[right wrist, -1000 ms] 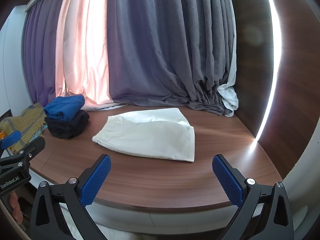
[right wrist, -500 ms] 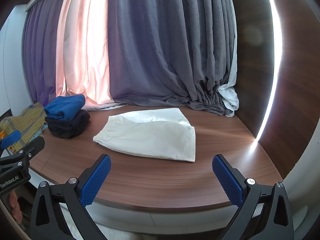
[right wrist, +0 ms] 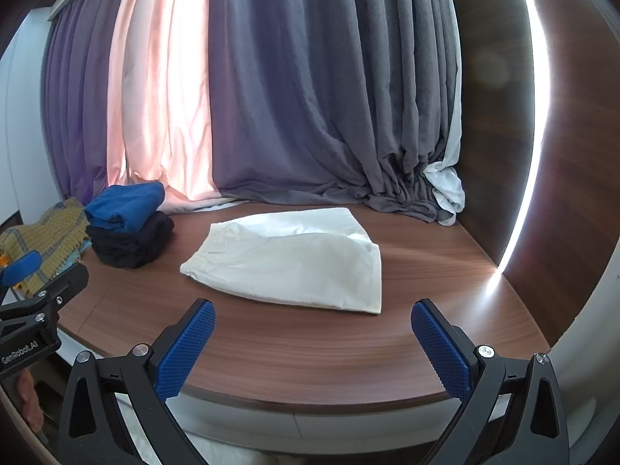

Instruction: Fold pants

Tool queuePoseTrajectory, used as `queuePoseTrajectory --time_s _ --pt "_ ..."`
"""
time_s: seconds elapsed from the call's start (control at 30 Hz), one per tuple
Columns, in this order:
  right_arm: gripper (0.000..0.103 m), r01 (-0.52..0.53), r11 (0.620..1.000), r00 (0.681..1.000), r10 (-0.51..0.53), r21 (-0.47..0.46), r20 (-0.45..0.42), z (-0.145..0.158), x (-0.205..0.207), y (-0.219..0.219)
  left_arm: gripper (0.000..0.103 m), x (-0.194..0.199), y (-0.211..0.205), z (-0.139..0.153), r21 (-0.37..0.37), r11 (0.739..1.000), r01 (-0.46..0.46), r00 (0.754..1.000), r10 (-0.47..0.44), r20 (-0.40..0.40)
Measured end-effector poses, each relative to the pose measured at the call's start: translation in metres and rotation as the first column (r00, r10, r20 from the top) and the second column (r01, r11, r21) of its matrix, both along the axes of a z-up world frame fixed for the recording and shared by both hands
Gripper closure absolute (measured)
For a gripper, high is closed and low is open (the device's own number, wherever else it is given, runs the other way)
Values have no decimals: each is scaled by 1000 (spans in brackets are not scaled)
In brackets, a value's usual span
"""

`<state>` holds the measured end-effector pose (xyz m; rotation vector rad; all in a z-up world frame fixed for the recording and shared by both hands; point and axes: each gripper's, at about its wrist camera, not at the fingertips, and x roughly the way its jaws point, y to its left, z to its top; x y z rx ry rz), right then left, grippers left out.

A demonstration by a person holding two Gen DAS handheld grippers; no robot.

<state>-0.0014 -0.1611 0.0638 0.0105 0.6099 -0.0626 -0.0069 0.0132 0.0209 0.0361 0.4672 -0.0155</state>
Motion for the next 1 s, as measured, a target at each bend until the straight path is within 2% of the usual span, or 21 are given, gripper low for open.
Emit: queuePoseTrajectory --time_s 0.47,1.0 --pt "1 25 1000 998 -25 -2 -52 -22 41 5 0 54 20 -19 13 1000 2 999 -1 -55" --pt "1 113 994 977 -111 1 -185 -73 124 13 0 158 29 -68 4 996 84 977 -82 -196"
